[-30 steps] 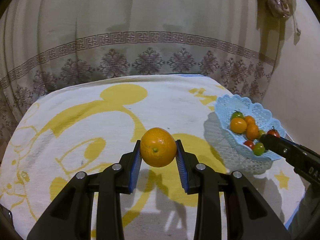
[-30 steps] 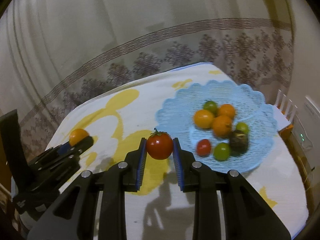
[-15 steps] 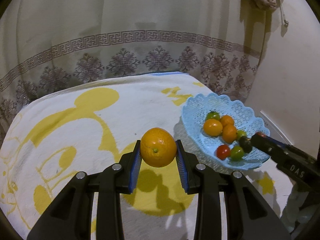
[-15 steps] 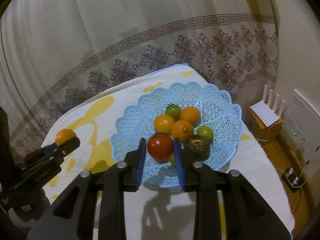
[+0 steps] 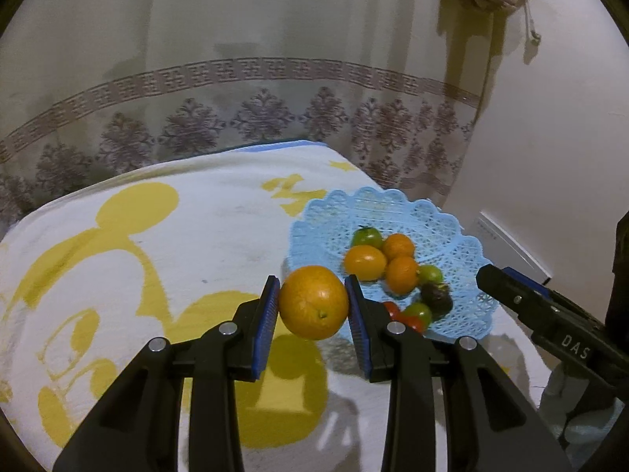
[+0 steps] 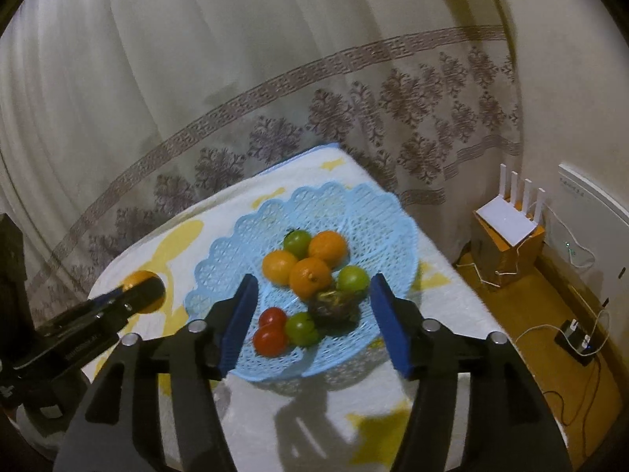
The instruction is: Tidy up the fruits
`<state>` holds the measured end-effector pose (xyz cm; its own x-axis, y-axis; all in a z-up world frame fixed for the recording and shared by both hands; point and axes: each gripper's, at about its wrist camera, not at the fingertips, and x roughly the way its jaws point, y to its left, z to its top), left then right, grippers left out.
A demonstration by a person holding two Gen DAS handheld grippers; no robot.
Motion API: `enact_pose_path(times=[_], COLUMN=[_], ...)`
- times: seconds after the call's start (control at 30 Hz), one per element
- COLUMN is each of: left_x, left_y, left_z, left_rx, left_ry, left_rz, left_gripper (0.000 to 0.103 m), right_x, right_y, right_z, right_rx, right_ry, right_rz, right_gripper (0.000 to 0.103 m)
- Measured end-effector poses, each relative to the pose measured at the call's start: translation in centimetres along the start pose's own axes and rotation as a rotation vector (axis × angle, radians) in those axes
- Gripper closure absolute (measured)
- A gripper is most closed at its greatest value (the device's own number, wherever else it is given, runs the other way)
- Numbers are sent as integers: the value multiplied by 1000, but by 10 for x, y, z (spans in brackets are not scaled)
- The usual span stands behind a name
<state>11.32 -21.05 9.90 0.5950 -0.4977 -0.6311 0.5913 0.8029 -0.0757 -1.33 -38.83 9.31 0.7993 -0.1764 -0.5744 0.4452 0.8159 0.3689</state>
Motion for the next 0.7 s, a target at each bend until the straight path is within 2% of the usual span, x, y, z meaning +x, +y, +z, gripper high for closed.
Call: enact_pose_path(times=[0.23, 0.27, 0.3, 0.33, 0.43, 0.57, 0.63, 0.7], left_x=[14, 15, 15, 14, 11, 9, 9, 7], left_y=[-18, -20, -21, -22, -23, -19, -13, -8], left_z=[3, 4, 5, 5, 6, 6, 5, 4], left_rx=[40, 41, 41, 43, 57, 50, 35, 20], left_ry=[6, 3, -7, -16, -37, -35, -33, -36], left_rz=[-36, -37, -38, -38, -41, -27, -12, 8], left_gripper=[66, 61, 46, 37, 32, 25, 16, 13], right_x=[0, 0, -1, -2, -3, -5, -5, -7], right_y=[-9, -9, -10, -10, -10, -10, -10, -10], right_z=[0, 0, 1, 0, 0, -1, -2, -3], right_rx=[25, 25, 25, 23, 21, 25, 27, 26], right_ry=[0, -2, -9, -17, -19, -23, -22, -20], right_rz=[-1, -3, -8, -13, -17, -19, -21, -22], right_gripper=[40, 34, 31, 30, 29, 20, 18, 16])
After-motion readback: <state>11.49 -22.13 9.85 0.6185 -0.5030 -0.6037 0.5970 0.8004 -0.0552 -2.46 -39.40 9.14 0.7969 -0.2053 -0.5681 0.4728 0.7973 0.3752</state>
